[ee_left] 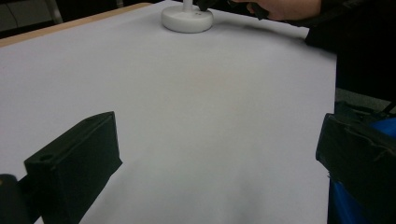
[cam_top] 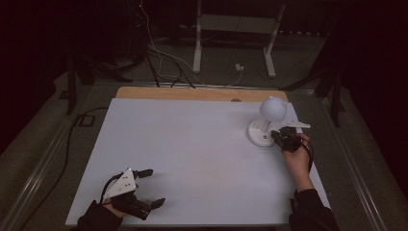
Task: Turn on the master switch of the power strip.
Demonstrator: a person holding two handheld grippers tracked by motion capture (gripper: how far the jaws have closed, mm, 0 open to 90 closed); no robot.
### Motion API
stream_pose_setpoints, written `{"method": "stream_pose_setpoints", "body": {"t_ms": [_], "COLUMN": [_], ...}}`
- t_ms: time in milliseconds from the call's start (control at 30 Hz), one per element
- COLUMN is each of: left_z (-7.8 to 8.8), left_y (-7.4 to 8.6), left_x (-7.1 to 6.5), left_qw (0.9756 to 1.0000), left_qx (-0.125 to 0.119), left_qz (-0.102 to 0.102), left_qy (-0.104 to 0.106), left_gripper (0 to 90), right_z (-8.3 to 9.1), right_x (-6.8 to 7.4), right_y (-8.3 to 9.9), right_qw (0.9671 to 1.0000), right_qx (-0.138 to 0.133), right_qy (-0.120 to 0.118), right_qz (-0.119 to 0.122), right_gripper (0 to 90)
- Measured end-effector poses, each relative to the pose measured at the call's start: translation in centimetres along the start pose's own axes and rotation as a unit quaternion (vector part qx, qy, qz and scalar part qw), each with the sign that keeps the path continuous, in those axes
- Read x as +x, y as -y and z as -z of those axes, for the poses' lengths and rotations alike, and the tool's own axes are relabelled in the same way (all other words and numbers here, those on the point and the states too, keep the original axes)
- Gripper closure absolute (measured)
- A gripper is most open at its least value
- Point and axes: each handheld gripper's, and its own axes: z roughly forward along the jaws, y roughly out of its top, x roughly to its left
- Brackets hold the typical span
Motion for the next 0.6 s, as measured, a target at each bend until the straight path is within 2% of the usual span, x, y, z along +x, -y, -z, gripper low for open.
{"method": "stream_pose_setpoints", "body": {"t_ms": [167,367,600], "left_z": [0.0,0.0,0.0], "left_y": [0.0,0.0,0.0], "left_x": [0.0,0.1,0.2], "left_qw": [1.0000,1.0000,1.0000], "left_qx": [0.000,0.001,0.001], "left_qz": [0.000,0.001,0.002], "left_qy": [-0.002,-0.004,-0.005], "left_gripper": [0.2,0.2,0.2], "right_z": [0.0,0.3,0.8], "right_x": [0.3,0.5,0.6], "right_y": [0.0,-0.7,-1.5], "right_qw": [0.9998,0.9998,0.9999], "right_qx": [-0.001,0.009,-0.007], "right_qy": [0.011,0.016,0.003], "right_qz": [0.013,0.007,-0.009], "right_gripper": [90.0,90.0,90.0]}}
